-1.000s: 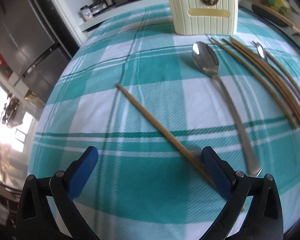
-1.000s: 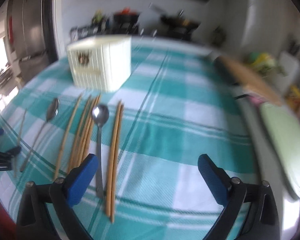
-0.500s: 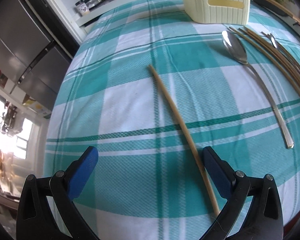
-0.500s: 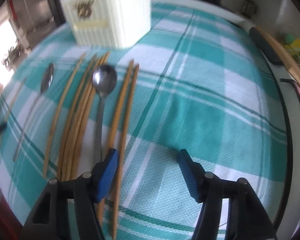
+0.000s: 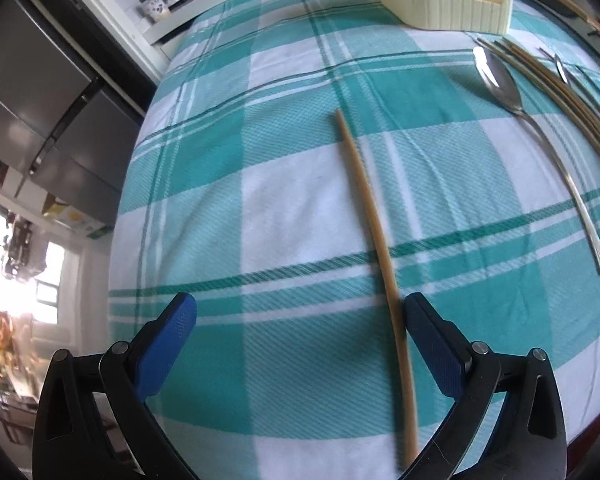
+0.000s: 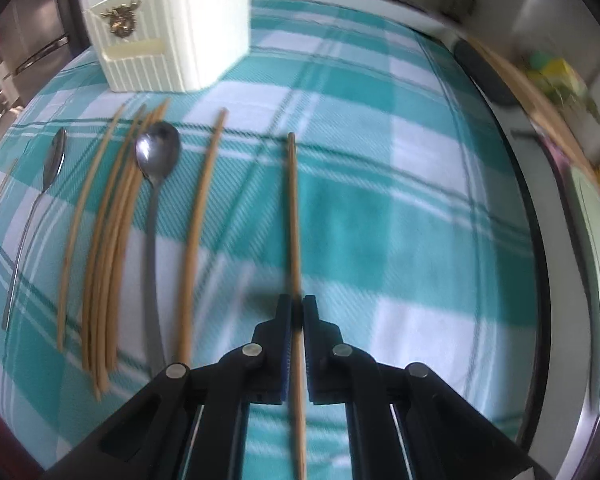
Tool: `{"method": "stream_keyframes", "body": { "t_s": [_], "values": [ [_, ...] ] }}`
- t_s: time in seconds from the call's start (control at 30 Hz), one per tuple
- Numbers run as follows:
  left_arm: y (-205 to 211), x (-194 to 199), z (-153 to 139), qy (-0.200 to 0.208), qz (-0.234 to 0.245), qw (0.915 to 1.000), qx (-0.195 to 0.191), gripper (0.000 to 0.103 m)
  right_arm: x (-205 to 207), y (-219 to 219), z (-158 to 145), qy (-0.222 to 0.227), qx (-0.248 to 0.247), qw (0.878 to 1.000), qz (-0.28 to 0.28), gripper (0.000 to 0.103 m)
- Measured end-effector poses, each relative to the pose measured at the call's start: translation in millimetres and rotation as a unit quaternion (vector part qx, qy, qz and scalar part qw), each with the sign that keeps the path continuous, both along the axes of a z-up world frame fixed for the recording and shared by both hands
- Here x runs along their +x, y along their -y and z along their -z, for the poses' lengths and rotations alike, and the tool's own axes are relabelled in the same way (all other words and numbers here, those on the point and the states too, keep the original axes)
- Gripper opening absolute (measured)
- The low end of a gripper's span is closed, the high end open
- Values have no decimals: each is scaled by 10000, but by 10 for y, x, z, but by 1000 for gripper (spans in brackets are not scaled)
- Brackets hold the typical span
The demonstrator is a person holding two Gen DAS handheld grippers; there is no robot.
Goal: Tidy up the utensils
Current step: 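Grasp the lone wooden chopstick with the left tool while the right tool grasps one from the bundle, then lift both held chopsticks and carry them over the cream caddy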
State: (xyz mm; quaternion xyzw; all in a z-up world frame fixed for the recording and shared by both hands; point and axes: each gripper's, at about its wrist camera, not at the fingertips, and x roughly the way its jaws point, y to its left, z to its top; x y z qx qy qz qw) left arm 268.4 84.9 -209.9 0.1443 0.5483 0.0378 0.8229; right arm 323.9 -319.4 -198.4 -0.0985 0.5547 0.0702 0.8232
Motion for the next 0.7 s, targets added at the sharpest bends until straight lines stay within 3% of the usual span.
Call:
{"method": "stream_keyframes", "body": {
  "t_s": [0.1, 0.17, 0.27, 0.4, 0.5, 0.57, 0.6, 0.7],
  "values": [
    [-41, 128, 2, -50, 42, 10000, -1, 103, 2, 49, -20, -200, 130, 9997, -6, 7],
    [-28, 236, 14, -139, 144, 9998, -98, 102, 53, 54, -9, -329, 183, 9993, -57, 16],
    [25, 369, 3, -289, 337, 9985, -314, 92, 185, 6, 14, -378, 189, 9989, -220, 25],
    [58, 588, -17, -549, 426, 9956, -631, 65, 449, -51, 13, -458, 241, 9981, -321, 26],
    [47, 795, -14, -773, 354, 9905, -1082, 44, 715, -119, 16, -453, 289, 9980, -327, 26],
    [48, 923, -16, -809, 307, 9872, -1337, 26, 905, -174, 31, -459, 318, 9980, -280, 17],
    [54, 971, -19, -796, 293, 9866, -1392, 9, 962, -187, 29, -433, 329, 9982, -260, 11],
    [62, 1141, -29, -724, 173, 9851, -1553, 4, 1199, -190, 22, -342, 506, 9981, -96, 6]
  ]
}}
